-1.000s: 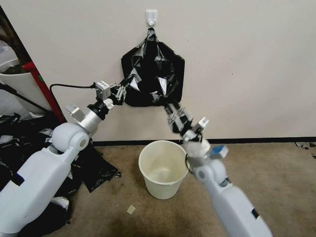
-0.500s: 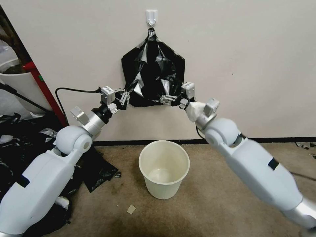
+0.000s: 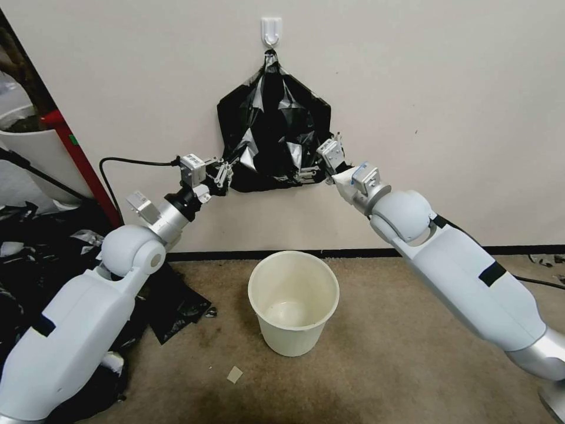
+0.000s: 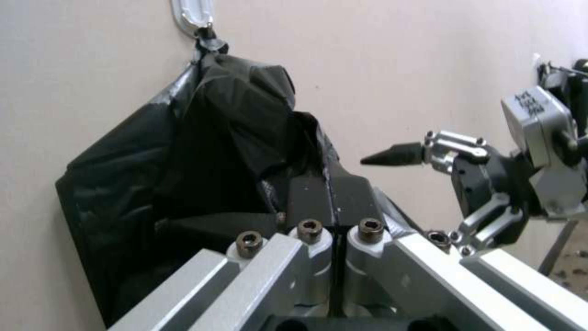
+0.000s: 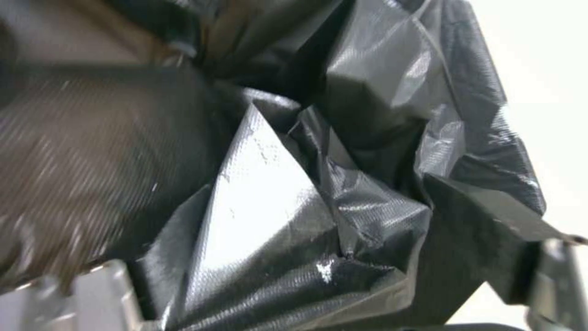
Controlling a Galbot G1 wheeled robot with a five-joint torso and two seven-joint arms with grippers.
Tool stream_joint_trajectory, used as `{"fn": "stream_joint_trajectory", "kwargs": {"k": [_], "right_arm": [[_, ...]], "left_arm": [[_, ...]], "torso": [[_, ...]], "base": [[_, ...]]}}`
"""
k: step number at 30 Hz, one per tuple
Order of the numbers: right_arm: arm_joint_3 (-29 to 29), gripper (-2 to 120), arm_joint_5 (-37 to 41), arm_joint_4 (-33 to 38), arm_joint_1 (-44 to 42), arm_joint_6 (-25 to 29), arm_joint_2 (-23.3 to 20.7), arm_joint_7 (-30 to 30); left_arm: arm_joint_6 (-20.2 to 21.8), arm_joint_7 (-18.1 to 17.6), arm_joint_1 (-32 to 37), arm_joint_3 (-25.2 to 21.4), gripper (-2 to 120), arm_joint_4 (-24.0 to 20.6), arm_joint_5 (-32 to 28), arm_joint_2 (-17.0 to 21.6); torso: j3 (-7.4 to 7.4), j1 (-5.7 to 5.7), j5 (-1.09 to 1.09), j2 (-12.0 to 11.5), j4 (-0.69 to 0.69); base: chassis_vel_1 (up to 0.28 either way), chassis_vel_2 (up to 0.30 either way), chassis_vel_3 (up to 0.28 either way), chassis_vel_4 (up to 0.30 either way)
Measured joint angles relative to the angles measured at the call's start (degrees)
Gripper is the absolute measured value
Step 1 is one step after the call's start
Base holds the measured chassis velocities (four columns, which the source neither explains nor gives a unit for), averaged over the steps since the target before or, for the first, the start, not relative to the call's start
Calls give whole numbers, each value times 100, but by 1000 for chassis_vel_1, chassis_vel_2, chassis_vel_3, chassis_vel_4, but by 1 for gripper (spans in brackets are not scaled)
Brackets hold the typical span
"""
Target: Place a trash bag onto the trash bin.
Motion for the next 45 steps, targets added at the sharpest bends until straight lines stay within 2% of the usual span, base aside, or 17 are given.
{"fn": "stream_joint_trajectory", "kwargs": {"k": [9,10,13,18,21,22,24,25,28,31,32,35,36,38,40,43,45], "right_arm": [[247,57,-966,-24,-9,-121,3,-871],[247,57,-966,-24,-9,-121,3,-871],[313,39,-1056,-25,-26,-181,13,-921],[384,26,-1063,-22,-93,-216,16,-899],[450,11,-879,45,-268,-218,-17,-615],[450,11,-879,45,-268,-218,-17,-615],[511,1,-358,217,-536,-290,-77,-142],[511,1,-358,217,-536,-290,-77,-142],[536,0,409,465,-866,-309,-144,455],[608,0,2092,1089,-1519,-312,-210,1436],[608,0,2092,1089,-1519,-312,-210,1436],[779,0,3349,1839,-2142,-197,-183,1981],[779,0,3349,1839,-2142,-197,-183,1981],[960,0,3822,2439,-2708,-155,-91,2289],[960,0,3822,2439,-2708,-155,-91,2289],[1216,0,4011,3162,-3670,-133,220,2576],[1225,0,4011,3193,-3717,-130,240,2582]], "left_arm": [[0,-6,16,-21,0,-38,0,-5],[0,-6,16,-21,0,-38,0,-5],[0,-14,47,-81,0,-70,-1,15],[0,-25,79,-124,0,-110,-3,24],[0,-34,134,-186,0,-154,-4,23],[0,-34,134,-186,0,-154,-4,23],[1,-45,208,-255,0,-196,-5,12],[1,-45,208,-255,0,-196,-5,12],[1,-50,295,-326,0,-243,-5,-2],[-3,-63,542,-515,0,-389,-2,-55],[-3,-63,542,-515,0,-389,-2,-55],[-39,-72,947,-716,0,-613,39,-156],[-39,-72,947,-716,0,-613,39,-156],[-81,-106,1372,-863,0,-786,151,-283],[-81,-106,1372,-863,0,-786,151,-283],[-105,-225,1965,-1101,0,-1112,279,-470],[-107,-230,2004,-1119,0,-1143,283,-479]], "torso": [[0,0,0,0,0],[0,0,0,0,0],[0,0,0,0,0],[0,0,-1,0,1],[0,0,-1,0,0],[0,0,-1,0,0],[0,0,0,0,0],[0,0,0,0,0],[0,0,0,0,0],[-1,0,0,0,1],[-1,0,0,0,1],[-1,0,0,0,0],[-1,0,0,0,0],[-1,-1,-2,0,1],[-1,-1,-2,0,1],[-1,-1,-1,0,0],[-1,-1,-1,0,0]], "base": [[0,0,0,0],[0,0,0,0],[0,0,0,0],[0,0,0,0],[0,0,0,0],[0,0,0,0],[0,0,0,0],[0,0,0,0],[0,0,0,0],[0,0,0,0],[0,0,0,0],[0,0,0,0],[0,0,0,0],[0,0,0,0],[0,0,0,0],[0,0,0,0],[0,0,0,0]]}}
